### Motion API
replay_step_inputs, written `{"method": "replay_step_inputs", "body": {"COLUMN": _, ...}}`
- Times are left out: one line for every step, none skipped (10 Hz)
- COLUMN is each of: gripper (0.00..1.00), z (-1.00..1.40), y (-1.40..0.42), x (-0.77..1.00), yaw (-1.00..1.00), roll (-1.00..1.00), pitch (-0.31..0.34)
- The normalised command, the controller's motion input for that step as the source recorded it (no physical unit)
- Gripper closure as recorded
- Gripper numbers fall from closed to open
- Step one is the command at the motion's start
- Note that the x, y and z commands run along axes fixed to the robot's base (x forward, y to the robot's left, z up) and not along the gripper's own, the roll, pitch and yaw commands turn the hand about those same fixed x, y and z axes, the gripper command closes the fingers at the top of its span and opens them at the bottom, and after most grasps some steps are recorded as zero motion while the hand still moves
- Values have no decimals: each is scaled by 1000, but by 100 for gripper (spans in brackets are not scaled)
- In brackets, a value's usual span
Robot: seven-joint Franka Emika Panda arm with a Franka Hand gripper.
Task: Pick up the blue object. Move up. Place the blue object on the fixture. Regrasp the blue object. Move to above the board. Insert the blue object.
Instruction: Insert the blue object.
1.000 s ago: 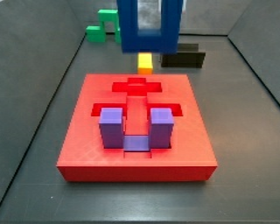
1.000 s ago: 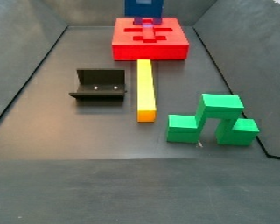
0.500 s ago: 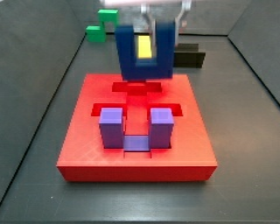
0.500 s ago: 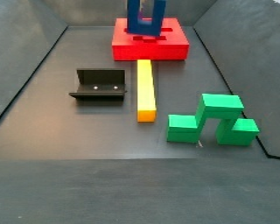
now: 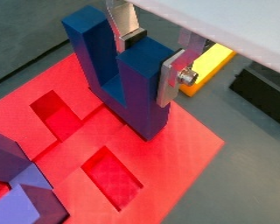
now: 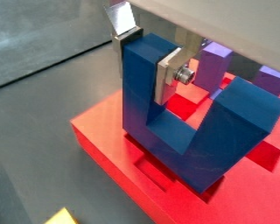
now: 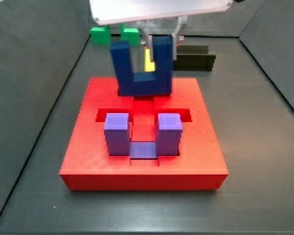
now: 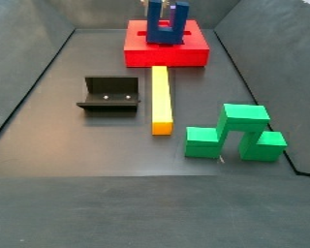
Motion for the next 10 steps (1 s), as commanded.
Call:
{"method": "replay_step_inputs", "body": {"gripper": 100, "z": -177, "y": 0, "x": -149, "yaw": 89, "roll": 133, "pitch": -71}}
{"method": "replay_step_inputs", "body": {"gripper": 100, "z": -183, "y": -23, "x": -43, "yaw": 17, "roll": 136, "pitch": -26}}
{"method": "replay_step_inputs", "body": {"gripper": 100, "z": -229, "y": -66, "x": 0, "yaw": 0, "roll": 216, "pitch": 0}}
{"method": "replay_step_inputs", "body": {"gripper": 100, "z": -306, "y": -89, "x": 123, "yaw": 0, "roll": 296, "pitch": 41}}
{"method": "replay_step_inputs", "body": {"gripper": 100, "z": -446, "y": -86, "x": 169, "yaw": 0, "roll": 316, "pitch": 64}}
{"method": "replay_step_inputs", "body": {"gripper": 100, "z": -740, "y": -49, "x": 0, "yaw": 0, "roll": 293, "pitch": 0}}
{"method": "replay_step_inputs", "body": {"gripper": 100, "z": -846, "y": -6, "x": 23, "yaw": 0, "roll": 259, "pitch": 0}}
{"method": "replay_step_inputs", "body": {"gripper": 100, "z": -857, "y": 0, "x": 0, "yaw": 0, "roll": 256, "pitch": 0}}
{"method": "replay_step_inputs", "body": {"gripper": 100, "z": -346, "y": 0, "x": 0, "yaw": 0, "roll": 211, "pitch": 0}}
{"method": "replay_step_inputs", "body": {"gripper": 100, "z": 0, "y": 0, "x": 0, "yaw": 0, "roll": 10, "pitch": 0}}
